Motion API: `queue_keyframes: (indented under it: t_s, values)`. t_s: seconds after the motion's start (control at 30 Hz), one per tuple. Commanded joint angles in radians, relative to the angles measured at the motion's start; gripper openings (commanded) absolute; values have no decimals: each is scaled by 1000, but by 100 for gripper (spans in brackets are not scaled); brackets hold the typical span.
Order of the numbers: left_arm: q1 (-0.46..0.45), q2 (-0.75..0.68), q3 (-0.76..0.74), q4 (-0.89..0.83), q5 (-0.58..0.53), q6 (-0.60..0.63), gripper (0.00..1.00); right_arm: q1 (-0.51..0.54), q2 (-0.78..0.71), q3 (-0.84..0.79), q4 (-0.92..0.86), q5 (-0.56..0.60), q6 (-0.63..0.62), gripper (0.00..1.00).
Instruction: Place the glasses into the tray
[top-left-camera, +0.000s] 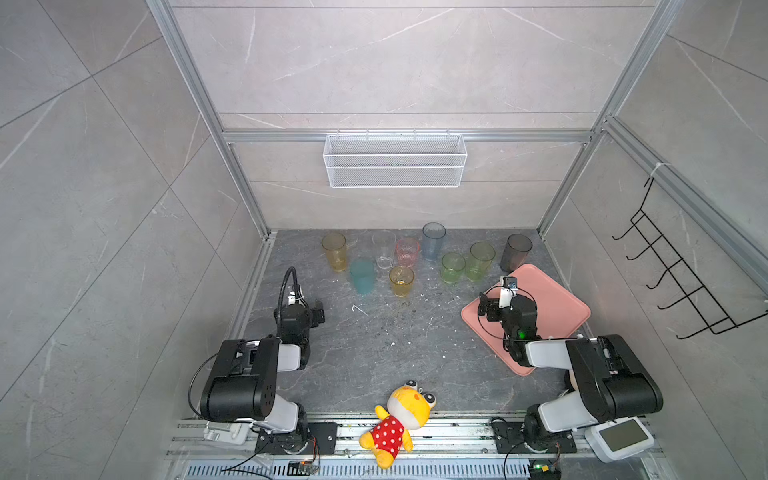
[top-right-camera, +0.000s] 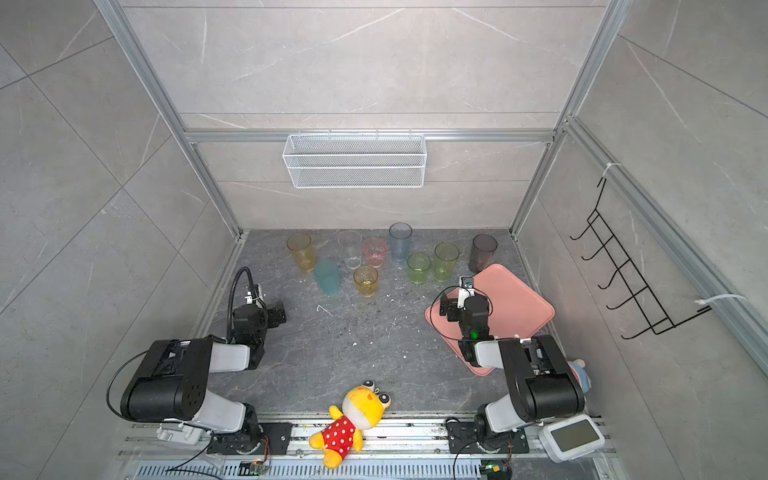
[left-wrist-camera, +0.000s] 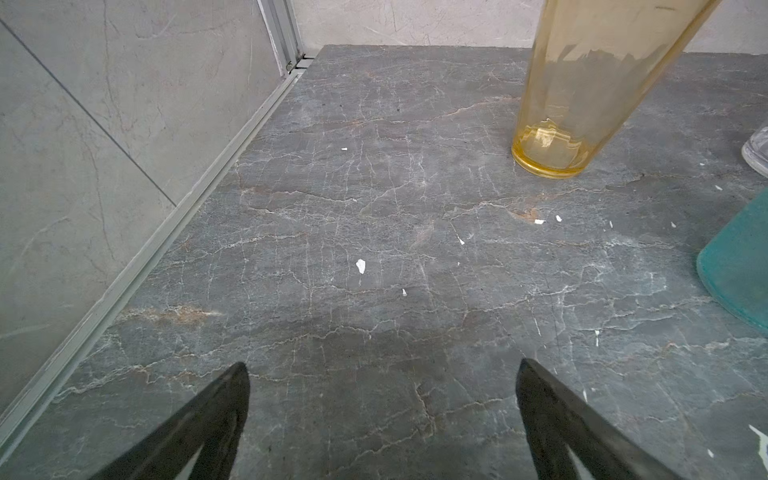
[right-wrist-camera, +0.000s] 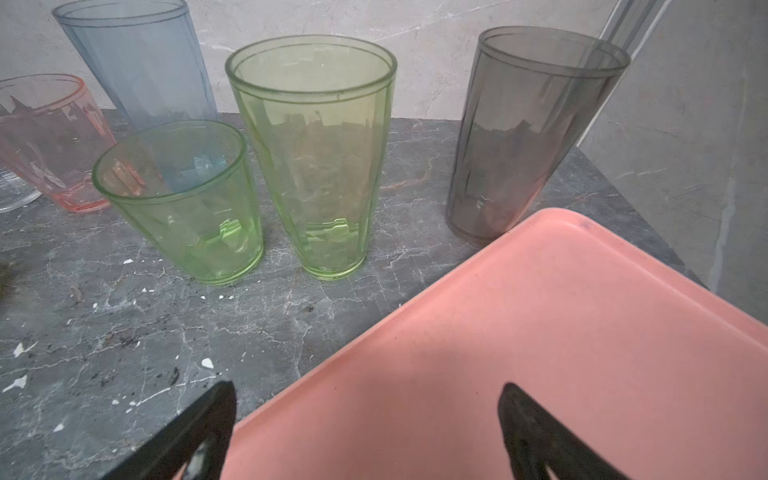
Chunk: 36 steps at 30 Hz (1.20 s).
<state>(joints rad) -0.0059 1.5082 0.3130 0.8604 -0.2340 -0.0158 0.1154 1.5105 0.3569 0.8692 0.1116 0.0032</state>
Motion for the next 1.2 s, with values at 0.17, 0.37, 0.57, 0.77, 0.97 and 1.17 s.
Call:
queue_keyframes:
  t_s: [0.17,0.37,0.57,0.77,0.97,1.17]
  values:
    - [5,-2,27,34,-14,-4,100,-2,5,0,13,13,-4,99]
    - [5,-2,27,34,-13,-4,100,-2,5,2,11,13,-2,99]
    - [5,-2,28,35,-13,-4,100,-3,5,2,11,13,-2,99]
    - [5,-9,18,48,-11,5,100,-2,3,-1,19,15,-2,99]
    - [-6,-180,20,-102,-5,17,100,-2,-146,90,-275,51,18,99]
    - [-125,-404,64,-266,-54,26,100,-2,-316,142,-433,13,74,99]
